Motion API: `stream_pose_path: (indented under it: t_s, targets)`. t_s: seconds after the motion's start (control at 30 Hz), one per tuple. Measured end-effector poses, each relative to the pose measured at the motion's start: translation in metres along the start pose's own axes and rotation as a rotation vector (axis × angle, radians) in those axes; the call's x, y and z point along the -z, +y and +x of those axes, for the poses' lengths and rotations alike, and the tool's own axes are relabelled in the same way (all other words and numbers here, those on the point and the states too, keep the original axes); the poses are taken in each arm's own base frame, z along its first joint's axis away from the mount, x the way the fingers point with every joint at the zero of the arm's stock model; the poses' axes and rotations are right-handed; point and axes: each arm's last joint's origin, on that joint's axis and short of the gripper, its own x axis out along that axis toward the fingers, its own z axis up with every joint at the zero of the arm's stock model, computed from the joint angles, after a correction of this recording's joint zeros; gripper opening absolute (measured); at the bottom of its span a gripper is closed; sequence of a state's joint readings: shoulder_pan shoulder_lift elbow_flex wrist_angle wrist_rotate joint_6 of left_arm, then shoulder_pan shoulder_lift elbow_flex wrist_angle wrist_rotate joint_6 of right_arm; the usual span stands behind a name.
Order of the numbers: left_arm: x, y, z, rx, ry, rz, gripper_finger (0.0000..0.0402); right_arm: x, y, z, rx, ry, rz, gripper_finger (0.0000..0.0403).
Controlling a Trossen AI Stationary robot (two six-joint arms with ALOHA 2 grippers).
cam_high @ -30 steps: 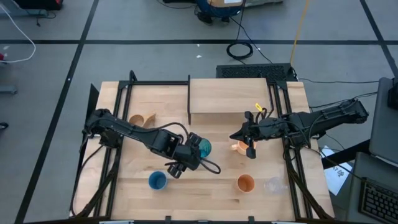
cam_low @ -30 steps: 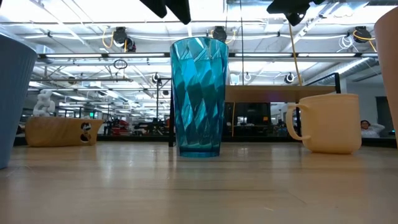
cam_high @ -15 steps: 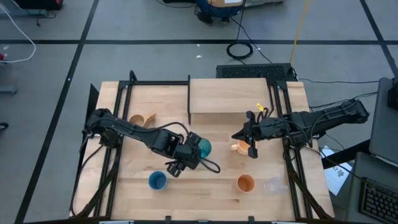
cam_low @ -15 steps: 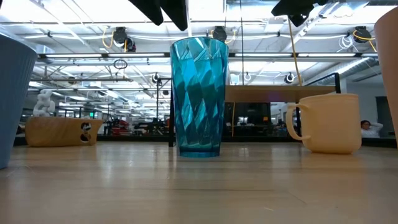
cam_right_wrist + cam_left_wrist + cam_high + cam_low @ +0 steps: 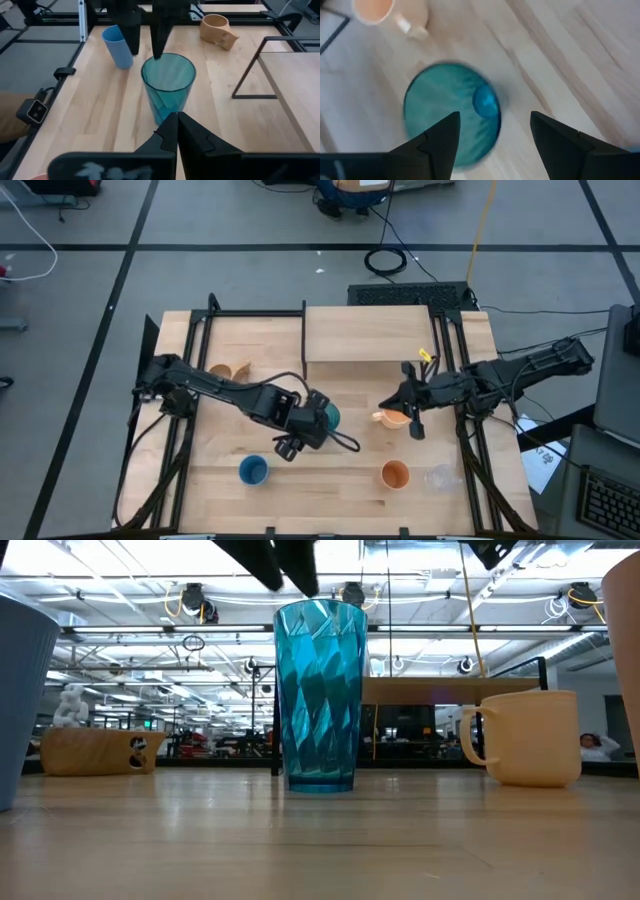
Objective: Stack small to large cups/mugs on shelf
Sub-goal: Put the blue cup on the shelf
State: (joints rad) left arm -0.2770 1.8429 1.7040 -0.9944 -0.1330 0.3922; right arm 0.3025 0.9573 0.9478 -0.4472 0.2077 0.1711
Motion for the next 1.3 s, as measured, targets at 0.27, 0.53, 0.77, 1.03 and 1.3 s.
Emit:
stream_pose_path:
  t_s: [0.27,0.53,0.77,1.03,1.3]
  targets:
    - [-0.006,-0.008,0.016,0.048,0.001,0.079,0.0163,0.000,0.004,-0.001,-0.019,-0.006,-0.009,0.0000]
    - [-0.004,-0.009,0.026,0.079,0.036,0.094,0.0025,0.000,0.005,-0.001,-0.024,-0.007,-0.013,0.0000]
    - [-0.004,-0.009,0.024,0.083,0.029,0.094,0.0018,0.000,0.005,-0.001,-0.024,-0.006,-0.015,0.0000]
    - [-0.003,-0.010,0.024,0.108,0.032,0.078,0.0007,0.000,0.005,-0.001,-0.024,-0.006,-0.028,0.0000]
    - [-0.007,-0.007,0.013,0.110,0.029,0.068,0.0005,0.000,0.005,-0.001,-0.024,-0.006,-0.034,0.0000]
